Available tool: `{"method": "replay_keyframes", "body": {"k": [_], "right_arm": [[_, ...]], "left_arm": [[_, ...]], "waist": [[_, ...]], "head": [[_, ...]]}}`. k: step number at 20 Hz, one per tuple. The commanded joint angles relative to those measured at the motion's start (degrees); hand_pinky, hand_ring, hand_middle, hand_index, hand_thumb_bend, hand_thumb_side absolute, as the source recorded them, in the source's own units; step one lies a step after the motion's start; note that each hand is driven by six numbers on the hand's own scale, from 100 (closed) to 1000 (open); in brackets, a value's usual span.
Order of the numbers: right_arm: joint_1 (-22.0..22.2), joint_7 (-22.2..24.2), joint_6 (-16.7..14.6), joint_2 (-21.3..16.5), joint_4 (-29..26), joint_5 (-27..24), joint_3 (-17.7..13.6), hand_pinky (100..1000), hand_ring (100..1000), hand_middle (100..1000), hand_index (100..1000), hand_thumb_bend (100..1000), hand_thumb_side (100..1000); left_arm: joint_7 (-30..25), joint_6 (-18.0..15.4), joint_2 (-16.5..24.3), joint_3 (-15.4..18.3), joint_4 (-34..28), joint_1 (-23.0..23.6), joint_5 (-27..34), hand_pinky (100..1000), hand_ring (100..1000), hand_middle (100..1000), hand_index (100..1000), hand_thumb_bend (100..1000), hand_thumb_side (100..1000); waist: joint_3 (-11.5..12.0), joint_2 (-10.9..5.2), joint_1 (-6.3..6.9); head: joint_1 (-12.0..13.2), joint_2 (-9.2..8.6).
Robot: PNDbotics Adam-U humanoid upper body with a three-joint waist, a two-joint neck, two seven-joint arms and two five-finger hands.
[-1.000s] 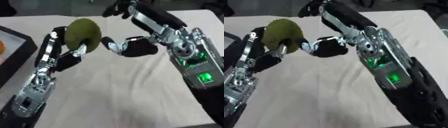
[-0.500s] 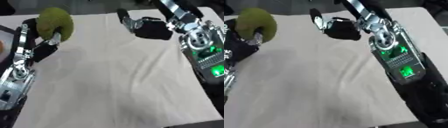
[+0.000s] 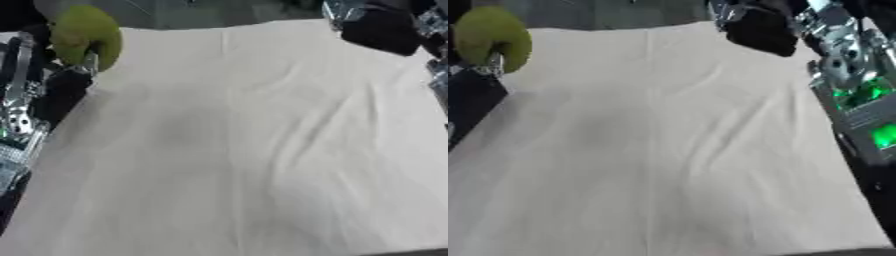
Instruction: Pick up the objects with one hand, pass them to the other hand, and then place them into the box on the other side of the table.
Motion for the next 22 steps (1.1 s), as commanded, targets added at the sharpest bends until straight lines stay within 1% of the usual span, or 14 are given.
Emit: {"method": "replay_keyframes", "body": {"k": [1, 3, 4, 5, 10, 18, 22], "right_arm": [[-0.33, -2.49, 0.83, -2.64, -0.44, -1.65, -2.15, 772, 817, 713, 745, 231, 269], [0.09, -3.71, 1.03, -2.99, -0.10, -2.15, -2.88, 771, 816, 710, 743, 230, 269], [0.25, -4.25, 1.11, -3.10, 0.04, -2.44, -3.21, 770, 815, 709, 743, 230, 269], [0.39, -4.75, 1.18, -3.18, 0.17, -2.71, -3.51, 770, 815, 708, 742, 231, 269], [1.15, -6.48, 1.42, -3.56, 0.68, -3.50, -4.39, 769, 814, 706, 741, 233, 271], [1.87, -7.88, 1.65, -3.62, 1.27, -3.92, -5.11, 768, 812, 703, 740, 231, 274], [2.16, -8.66, 1.84, -3.44, 1.34, -4.35, -5.76, 767, 811, 702, 740, 222, 277]], "left_arm": [[-0.03, 1.40, 3.57, 2.00, 0.50, -1.03, -0.04, 483, 605, 408, 473, 100, 100], [0.57, 2.08, 4.53, 2.84, 1.30, -0.76, 0.39, 483, 605, 408, 472, 100, 100], [0.92, 2.28, 4.93, 3.20, 1.58, -0.64, 0.60, 482, 604, 408, 472, 100, 167], [1.28, 2.46, 5.31, 3.55, 1.81, -0.52, 0.73, 482, 604, 408, 472, 100, 100], [2.29, 3.58, 7.21, 4.88, 3.12, 0.06, 0.58, 482, 603, 407, 472, 100, 100], [3.54, 6.43, 9.45, 7.05, 5.17, 1.44, -0.27, 484, 605, 410, 477, 100, 100], [2.75, 8.79, 9.68, 7.36, 5.66, 2.27, -4.25, 500, 617, 427, 504, 100, 100]], "waist": [[-0.06, -2.59, 0.89], [-0.04, -2.53, 1.03], [-0.01, -2.51, 1.08], [0.02, -2.48, 1.12], [0.27, -2.27, 1.08], [0.88, -1.87, 0.72], [1.26, -1.81, 0.55]], "head": [[0.54, -1.09], [1.03, -1.38], [1.35, -1.53], [1.75, -1.72], [3.69, -2.43], [5.66, -2.85], [6.25, -2.79]]}}
